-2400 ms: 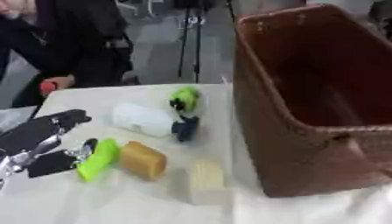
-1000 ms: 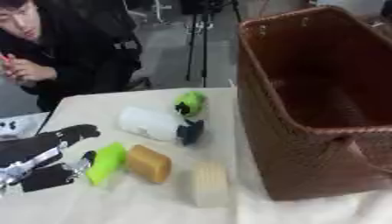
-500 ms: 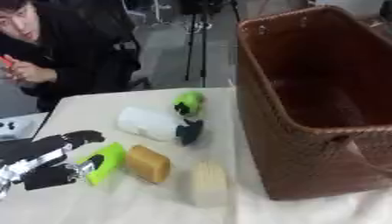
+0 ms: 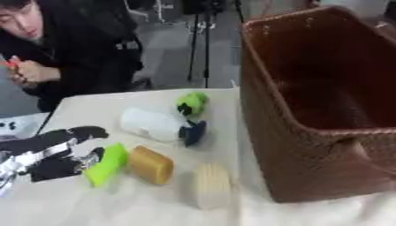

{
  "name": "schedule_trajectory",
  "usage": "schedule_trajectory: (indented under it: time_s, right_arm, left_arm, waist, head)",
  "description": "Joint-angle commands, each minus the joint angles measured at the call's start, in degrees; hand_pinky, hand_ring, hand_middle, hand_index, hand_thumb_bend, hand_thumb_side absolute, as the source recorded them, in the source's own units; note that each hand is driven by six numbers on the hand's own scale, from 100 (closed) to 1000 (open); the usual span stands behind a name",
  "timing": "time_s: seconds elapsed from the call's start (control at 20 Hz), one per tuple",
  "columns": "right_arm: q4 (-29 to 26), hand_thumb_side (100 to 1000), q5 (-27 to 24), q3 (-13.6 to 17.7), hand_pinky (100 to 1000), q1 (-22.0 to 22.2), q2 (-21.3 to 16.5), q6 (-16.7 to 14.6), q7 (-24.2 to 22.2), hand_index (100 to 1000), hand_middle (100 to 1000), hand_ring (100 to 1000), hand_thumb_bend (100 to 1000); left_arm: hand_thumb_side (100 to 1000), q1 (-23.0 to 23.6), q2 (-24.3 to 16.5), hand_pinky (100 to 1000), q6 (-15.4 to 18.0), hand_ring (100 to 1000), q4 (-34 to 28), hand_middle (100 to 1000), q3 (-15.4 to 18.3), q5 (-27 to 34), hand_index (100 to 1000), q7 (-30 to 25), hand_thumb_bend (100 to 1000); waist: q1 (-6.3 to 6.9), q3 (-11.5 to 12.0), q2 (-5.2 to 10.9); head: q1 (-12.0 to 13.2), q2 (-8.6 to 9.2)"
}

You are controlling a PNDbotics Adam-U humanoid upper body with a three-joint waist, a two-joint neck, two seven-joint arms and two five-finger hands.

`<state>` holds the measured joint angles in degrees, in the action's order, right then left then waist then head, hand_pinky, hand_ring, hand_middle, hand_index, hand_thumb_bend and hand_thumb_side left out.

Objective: Pick up objects on the table and place them in the box.

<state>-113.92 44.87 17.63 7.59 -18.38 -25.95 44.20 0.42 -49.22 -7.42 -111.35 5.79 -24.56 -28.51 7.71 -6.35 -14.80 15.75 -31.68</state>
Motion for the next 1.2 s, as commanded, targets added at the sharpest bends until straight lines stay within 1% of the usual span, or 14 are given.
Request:
schedule_trajectory:
  time_s: [0.05, 0.15, 0.2, 0.3, 0.4, 0.6, 0.8, 0.95, 1.0, 1.2]
  right_arm:
    - [-0.7, 862, -0.1, 0.2, 815, -0.1, -0.4, -7.8, 7.8, 680, 771, 778, 100]
    - [-0.7, 862, -0.1, 0.2, 815, -0.1, -0.1, -7.8, 7.8, 680, 770, 778, 100]
    - [-0.7, 862, -0.1, 0.1, 815, -0.1, -0.1, -7.8, 7.8, 679, 769, 778, 100]
    - [-0.7, 862, -0.1, 0.0, 815, -0.1, 0.0, -8.0, 7.8, 679, 769, 778, 100]
    - [-0.7, 862, -0.1, 0.0, 816, -0.1, 0.1, -8.1, 7.8, 678, 768, 777, 100]
    - [-0.7, 862, -0.1, 0.0, 816, 0.0, 0.3, -8.2, 7.8, 678, 768, 777, 100]
    - [-0.7, 861, -0.1, -0.1, 816, 0.0, 0.5, -8.3, 7.8, 676, 767, 777, 100]
    - [-0.7, 861, -0.1, -0.2, 816, -0.1, 0.5, -8.3, 7.8, 675, 766, 776, 100]
    - [-0.7, 860, -0.1, -0.2, 816, -0.1, 0.6, -8.3, 7.8, 674, 765, 776, 100]
    - [-0.7, 859, 0.0, -0.4, 816, -0.1, 0.7, -8.3, 7.8, 672, 764, 775, 100]
  left_arm:
    - [1000, -0.6, -0.8, 1000, 0.0, 1000, -0.3, 1000, 0.6, -1.4, 1000, 1.1, 100]
    - [1000, -0.8, -0.5, 1000, -0.1, 1000, -0.3, 1000, 0.5, -2.6, 1000, 0.4, 141]
    - [1000, -1.0, -0.3, 1000, -0.3, 1000, -0.1, 1000, 0.3, -3.1, 1000, -0.6, 186]
    - [1000, -1.6, 0.0, 1000, -0.7, 1000, 0.1, 1000, 0.3, -4.1, 1000, -3.5, 239]
    - [1000, -2.1, 0.5, 1000, -1.1, 1000, 0.1, 1000, 0.6, -5.6, 1000, -5.6, 258]
    - [1000, -2.5, 1.0, 1000, -1.5, 1000, -0.1, 1000, 1.0, -8.7, 1000, -6.9, 260]
    - [1000, -3.5, 2.3, 1000, -1.7, 1000, -0.4, 1000, 1.0, -10.5, 1000, -7.7, 221]
    - [1000, -4.2, 2.7, 1000, -1.6, 1000, -0.6, 1000, 0.9, -11.2, 1000, -8.2, 215]
    - [1000, -4.3, 2.8, 1000, -1.5, 1000, -0.6, 1000, 0.9, -11.4, 1000, -8.3, 226]
    - [1000, -5.2, 3.6, 1000, -1.7, 1000, -0.4, 1000, 0.9, -15.3, 1000, -8.2, 220]
  waist:
    - [-0.52, -0.2, 0.52]
    - [-0.83, -0.2, 0.42]
    - [-0.96, -0.3, 0.38]
    - [-1.21, -0.3, 0.28]
    - [-1.42, -0.3, 0.21]
    - [-1.62, -0.3, 0.16]
    - [-1.94, -0.3, 0.02]
    - [-2.01, -0.3, -0.03]
    - [-2.02, -0.3, -0.04]
    - [-2.12, -0.4, -0.22]
  head:
    - [1.3, -1.94]
    - [1.3, -2.41]
    - [1.1, -2.46]
    - [0.8, -2.48]
    - [0.6, -2.6]
    - [0.7, -2.87]
    - [1.3, -3.07]
    - [1.8, -2.98]
    - [1.9, -2.96]
    - [2.5, -2.47]
